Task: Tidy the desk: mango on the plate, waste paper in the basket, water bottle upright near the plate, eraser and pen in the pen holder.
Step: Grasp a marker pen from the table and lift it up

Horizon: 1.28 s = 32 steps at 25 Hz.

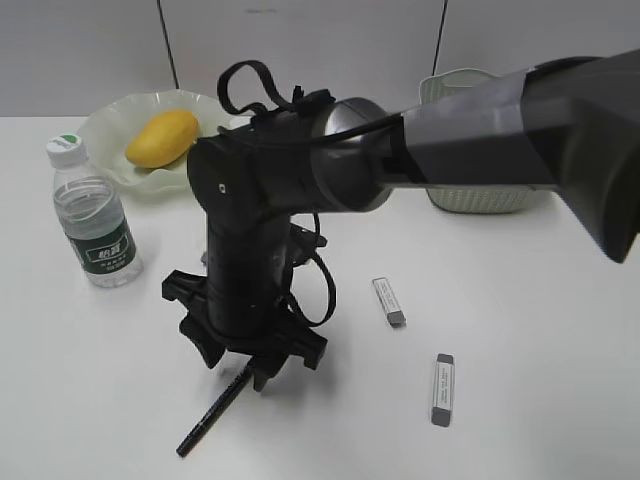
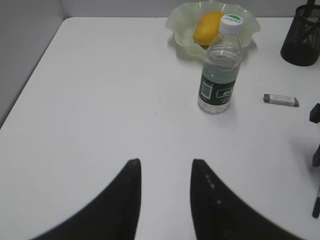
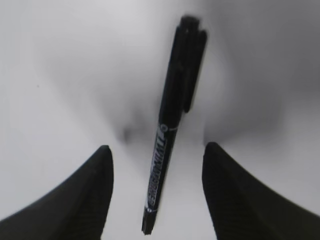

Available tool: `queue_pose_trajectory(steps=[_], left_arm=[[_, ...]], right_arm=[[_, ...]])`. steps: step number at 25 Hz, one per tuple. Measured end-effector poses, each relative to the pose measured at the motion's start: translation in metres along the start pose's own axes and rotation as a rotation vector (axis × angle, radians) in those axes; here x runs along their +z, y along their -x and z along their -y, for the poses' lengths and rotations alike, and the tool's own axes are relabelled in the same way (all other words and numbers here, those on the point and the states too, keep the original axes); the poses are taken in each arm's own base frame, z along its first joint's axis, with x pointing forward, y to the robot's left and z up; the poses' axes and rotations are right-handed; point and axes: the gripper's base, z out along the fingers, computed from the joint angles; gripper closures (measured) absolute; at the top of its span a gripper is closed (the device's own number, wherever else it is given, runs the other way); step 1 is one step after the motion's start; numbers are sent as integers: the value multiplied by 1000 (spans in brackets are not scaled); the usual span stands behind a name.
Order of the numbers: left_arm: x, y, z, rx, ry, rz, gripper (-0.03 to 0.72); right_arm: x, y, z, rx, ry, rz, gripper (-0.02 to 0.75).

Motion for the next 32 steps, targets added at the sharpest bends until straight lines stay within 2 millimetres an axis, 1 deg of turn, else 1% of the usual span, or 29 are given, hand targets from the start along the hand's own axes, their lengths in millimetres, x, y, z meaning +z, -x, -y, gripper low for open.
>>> queue_pose_trajectory(steps=[3,11,17,23,26,32], left_arm=[[0,0,0,0,0,0,447],[0,0,-1,5,10,0,447],[0,0,-1,6,11,0,447],[0,0,-1,5,10,0,447],[0,0,-1,5,9,0,447],[0,0,-1,3,6,0,449]], right_arm=[[1,2,1,-5,-8,20,290],[10,5,3,20,-34,37,293],[15,6,4,20,-46,41,335],[15,7,4,18,-49,54,347],[15,7,5,19,-51,54,388],[16,7,5,19,-53,54,554]])
